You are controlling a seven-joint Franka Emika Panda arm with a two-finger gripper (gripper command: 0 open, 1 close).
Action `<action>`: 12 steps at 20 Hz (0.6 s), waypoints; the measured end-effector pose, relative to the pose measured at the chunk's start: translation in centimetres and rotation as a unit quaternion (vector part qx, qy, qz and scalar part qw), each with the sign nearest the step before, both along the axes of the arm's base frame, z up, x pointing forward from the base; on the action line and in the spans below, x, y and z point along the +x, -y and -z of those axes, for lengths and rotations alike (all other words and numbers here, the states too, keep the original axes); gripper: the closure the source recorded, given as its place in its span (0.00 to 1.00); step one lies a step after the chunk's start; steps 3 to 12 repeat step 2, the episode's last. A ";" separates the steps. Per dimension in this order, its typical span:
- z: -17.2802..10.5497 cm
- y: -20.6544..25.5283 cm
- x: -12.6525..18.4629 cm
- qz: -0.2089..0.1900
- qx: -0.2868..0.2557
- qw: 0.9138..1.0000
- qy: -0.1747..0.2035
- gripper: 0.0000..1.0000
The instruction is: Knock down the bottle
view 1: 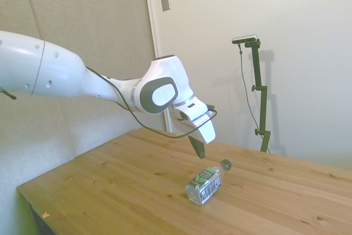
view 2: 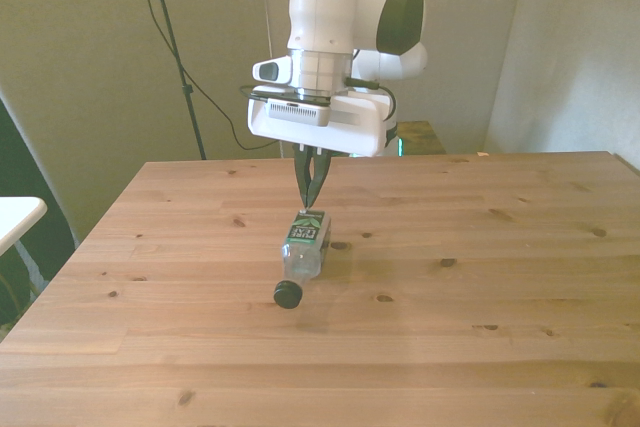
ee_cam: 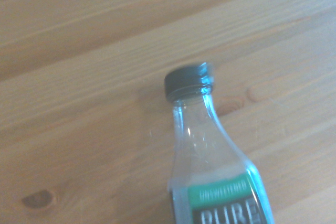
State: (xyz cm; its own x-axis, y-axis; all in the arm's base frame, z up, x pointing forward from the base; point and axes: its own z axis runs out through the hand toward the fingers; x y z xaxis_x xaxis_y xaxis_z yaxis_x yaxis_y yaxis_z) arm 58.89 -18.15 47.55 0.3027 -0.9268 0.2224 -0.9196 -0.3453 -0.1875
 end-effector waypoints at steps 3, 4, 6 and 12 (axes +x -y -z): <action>0.2 0.5 0.8 0.006 0.004 1.000 0.017 1.00; 0.2 0.5 0.8 0.006 0.004 1.000 0.017 1.00; 0.2 0.5 0.8 0.006 0.004 1.000 0.017 1.00; 0.2 0.5 0.8 0.006 0.004 1.000 0.017 1.00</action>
